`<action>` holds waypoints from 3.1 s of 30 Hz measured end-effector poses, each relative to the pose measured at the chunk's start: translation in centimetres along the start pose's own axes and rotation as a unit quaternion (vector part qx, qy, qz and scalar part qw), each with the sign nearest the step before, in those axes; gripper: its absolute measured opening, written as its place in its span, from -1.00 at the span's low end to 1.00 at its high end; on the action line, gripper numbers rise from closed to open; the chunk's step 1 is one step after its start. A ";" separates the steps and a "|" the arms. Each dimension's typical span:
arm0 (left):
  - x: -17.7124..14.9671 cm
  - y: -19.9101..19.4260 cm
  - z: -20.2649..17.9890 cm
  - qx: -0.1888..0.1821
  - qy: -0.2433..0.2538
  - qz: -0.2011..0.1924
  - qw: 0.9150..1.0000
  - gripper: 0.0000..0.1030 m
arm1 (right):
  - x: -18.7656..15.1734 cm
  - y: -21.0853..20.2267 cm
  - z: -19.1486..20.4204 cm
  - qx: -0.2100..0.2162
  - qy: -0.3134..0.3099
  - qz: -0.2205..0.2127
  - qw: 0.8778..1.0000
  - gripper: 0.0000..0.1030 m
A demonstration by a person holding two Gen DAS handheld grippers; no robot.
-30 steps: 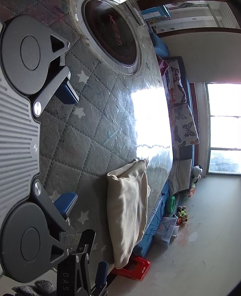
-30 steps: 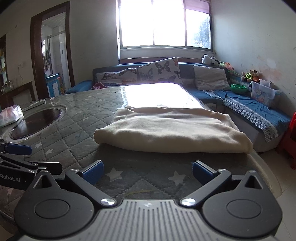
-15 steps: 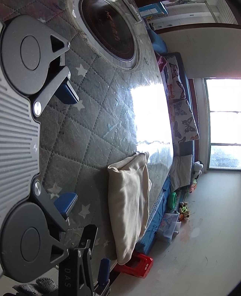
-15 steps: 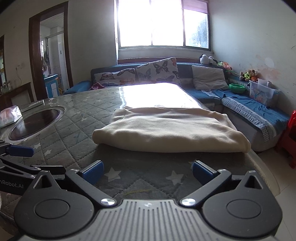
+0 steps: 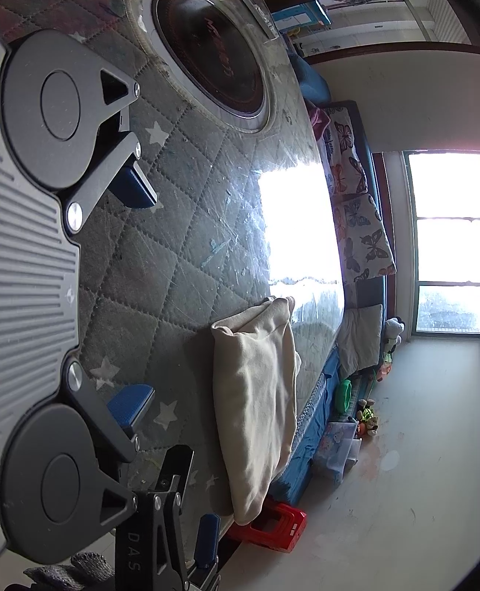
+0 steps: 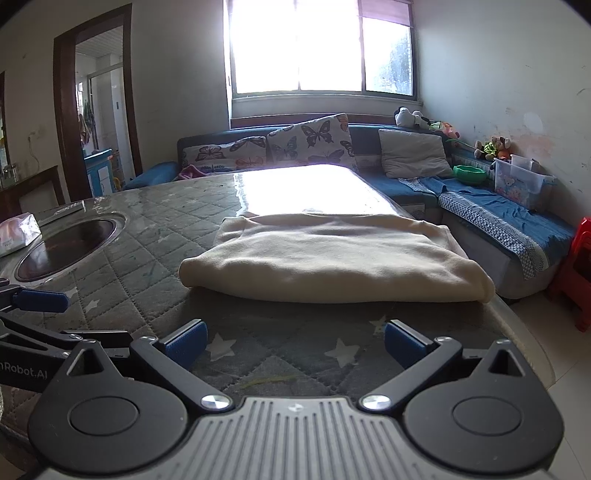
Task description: Fold clothes
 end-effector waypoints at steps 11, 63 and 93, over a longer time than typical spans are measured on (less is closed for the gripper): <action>0.5 0.5 0.2 0.002 -0.001 0.002 1.000 1.00 | 0.2 0.5 -0.1 0.002 0.002 0.003 1.000 1.00; 3.8 4.3 -0.8 -0.009 0.015 0.040 0.999 1.00 | 2.9 4.4 -2.8 -0.001 0.030 0.030 0.999 1.00; 3.8 6.5 -0.4 -0.014 0.011 0.059 0.998 1.00 | 0.4 5.9 -4.4 -0.024 0.041 0.075 0.996 1.00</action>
Point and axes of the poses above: each gripper's, at about its wrist camera, not at the fingertips, and y roughly the way its jaws point, z to its left, x to its top, the point moved 10 cm from there along y, roughly the way its jaws point, and after that the axes turned 5 degrees about -y, right-handed, at the moved point
